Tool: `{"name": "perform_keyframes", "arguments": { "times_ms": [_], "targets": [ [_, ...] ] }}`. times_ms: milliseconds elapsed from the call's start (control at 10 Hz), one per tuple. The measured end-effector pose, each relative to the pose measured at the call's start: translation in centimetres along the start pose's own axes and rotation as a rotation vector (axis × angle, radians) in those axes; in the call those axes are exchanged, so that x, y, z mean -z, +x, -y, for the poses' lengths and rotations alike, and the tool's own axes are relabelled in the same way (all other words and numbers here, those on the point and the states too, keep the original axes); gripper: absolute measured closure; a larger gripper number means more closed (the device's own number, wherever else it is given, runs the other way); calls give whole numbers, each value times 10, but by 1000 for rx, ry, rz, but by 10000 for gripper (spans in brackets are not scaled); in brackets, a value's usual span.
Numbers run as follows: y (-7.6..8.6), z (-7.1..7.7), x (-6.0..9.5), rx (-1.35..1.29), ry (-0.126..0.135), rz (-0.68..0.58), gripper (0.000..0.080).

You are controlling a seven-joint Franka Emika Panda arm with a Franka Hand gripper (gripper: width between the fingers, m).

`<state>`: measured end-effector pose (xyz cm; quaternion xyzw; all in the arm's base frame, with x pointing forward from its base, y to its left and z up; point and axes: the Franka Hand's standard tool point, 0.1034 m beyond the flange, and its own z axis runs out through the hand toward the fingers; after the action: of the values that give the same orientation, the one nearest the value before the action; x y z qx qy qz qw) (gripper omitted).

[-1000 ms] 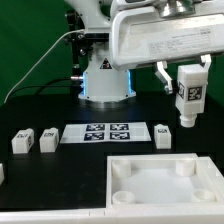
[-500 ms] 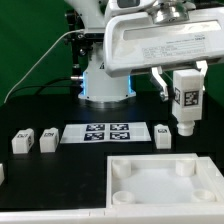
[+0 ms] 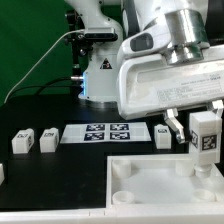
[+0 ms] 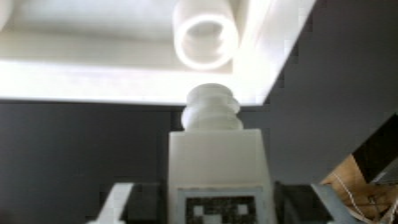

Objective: Assemble one leg

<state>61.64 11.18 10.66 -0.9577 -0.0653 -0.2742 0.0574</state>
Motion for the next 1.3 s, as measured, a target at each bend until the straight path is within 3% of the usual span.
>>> {"name": "perform_keyframes", "arguments": {
  "times_ms": [400,900,1100,1300],
  "targets": [
    [-18,1,-19,-7,5,34,511],
    [-24,-1,-35,-24,5,34,511],
    [-26,0,-39,-33,-2,0,509],
    [-28,1,-39,-83,-26,-22,509]
  ]
}}
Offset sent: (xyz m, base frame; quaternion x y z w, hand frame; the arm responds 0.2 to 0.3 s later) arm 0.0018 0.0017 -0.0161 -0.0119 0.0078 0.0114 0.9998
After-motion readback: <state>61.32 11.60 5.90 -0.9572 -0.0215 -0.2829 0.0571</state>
